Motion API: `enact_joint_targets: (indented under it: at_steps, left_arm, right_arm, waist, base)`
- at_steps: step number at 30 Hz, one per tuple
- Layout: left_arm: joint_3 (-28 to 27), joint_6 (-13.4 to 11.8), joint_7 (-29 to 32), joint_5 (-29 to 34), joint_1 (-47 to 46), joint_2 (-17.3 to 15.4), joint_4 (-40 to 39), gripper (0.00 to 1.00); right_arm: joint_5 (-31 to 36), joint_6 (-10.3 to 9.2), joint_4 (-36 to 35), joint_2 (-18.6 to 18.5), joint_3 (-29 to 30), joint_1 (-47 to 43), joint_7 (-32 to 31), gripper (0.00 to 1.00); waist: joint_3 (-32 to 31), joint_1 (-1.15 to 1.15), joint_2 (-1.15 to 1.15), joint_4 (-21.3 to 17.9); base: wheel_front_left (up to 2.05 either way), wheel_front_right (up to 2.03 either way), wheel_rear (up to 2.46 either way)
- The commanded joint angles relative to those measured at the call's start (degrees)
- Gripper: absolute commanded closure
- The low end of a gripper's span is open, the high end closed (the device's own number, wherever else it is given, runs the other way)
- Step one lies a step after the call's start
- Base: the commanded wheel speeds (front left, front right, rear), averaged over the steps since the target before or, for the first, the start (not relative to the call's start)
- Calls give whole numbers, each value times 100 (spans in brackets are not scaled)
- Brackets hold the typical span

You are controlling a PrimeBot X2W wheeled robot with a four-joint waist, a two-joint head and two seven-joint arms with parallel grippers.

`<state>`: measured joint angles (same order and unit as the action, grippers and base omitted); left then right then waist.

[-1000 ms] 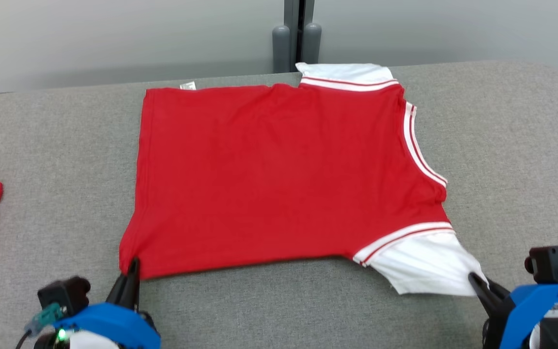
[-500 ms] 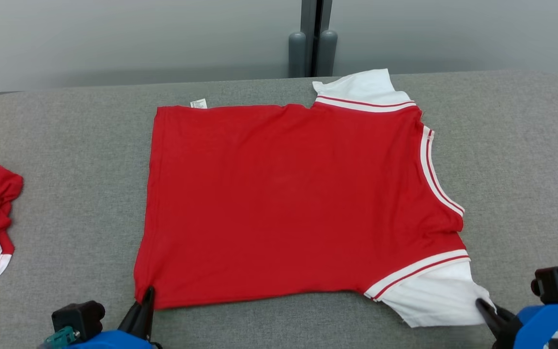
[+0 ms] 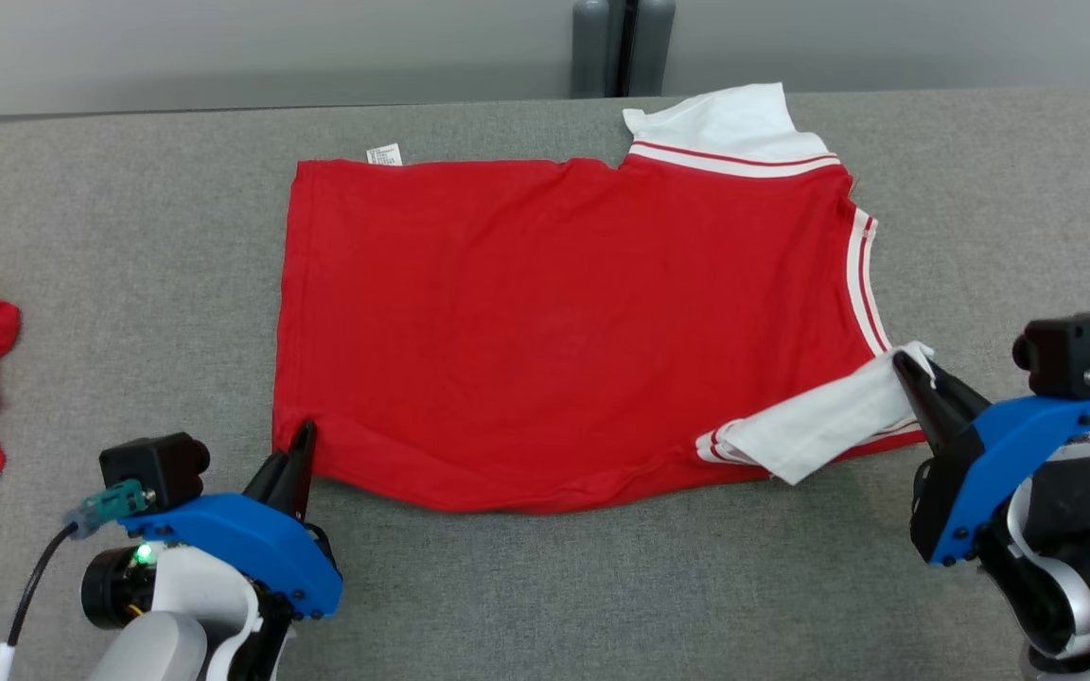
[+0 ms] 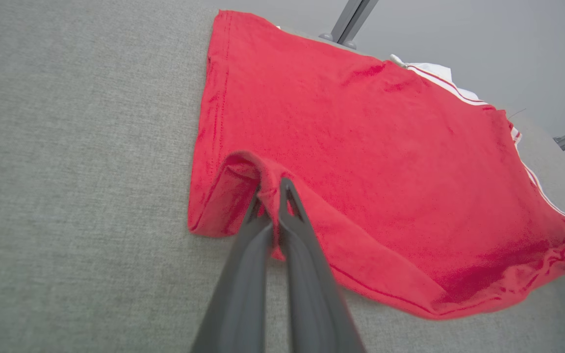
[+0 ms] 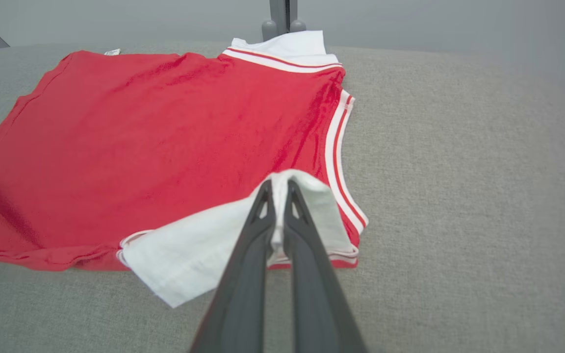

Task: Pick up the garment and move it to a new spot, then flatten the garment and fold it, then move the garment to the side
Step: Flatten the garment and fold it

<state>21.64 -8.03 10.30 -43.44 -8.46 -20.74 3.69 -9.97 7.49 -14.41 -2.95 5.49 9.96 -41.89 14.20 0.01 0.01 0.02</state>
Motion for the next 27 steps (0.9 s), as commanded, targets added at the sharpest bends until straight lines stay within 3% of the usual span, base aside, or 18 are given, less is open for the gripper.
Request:
enact_joint_targets:
  at_steps: [1,14,21,23,24,25,26,27]
  left_arm:
    - [2,-4,16,38,-209,17,95,100]
    - [-77,-176,-23,129,-1006,171,856,100]
    - [-56,-127,-89,110,-1205,226,1065,100]
    - [-34,-130,-115,142,-1244,248,1127,75]
    - [-23,-131,-125,148,-1261,261,1164,51]
    - [-23,-131,-125,148,-1261,261,1164,51]
    - [-11,-144,-141,166,-1286,269,1195,0]
    - [-10,-142,-175,163,-1308,290,1220,0]
  right_arm:
    - [30,1,136,-63,-57,247,110,100]
    - [190,1,990,-208,-159,1295,1091,100]
    - [232,1,1411,-285,-225,1552,1424,100]
    - [208,1,1475,-270,-204,1659,1593,100]
    - [207,1,1523,-264,-225,1682,1671,10]
    - [207,1,1523,-264,-225,1682,1671,10]
    - [175,1,1582,-252,-246,1701,1753,0]
    - [121,1,1620,-238,-258,1733,1870,0]
  waist:
    - [106,-1,-1,35]
    - [484,-1,-1,9]
    - [583,-1,-1,12]
    - [595,-1,-1,31]
    - [596,-1,-1,41]
    - [596,-1,-1,41]
    - [593,-1,-1,50]
    - [582,-1,-1,62]
  base:
    - [0,0,0]
    - [0,0,0]
    - [0,0,0]
    - [0,0,0]
    - [0,0,0]
    - [0,0,0]
    - [0,0,0]
    - [0,0,0]
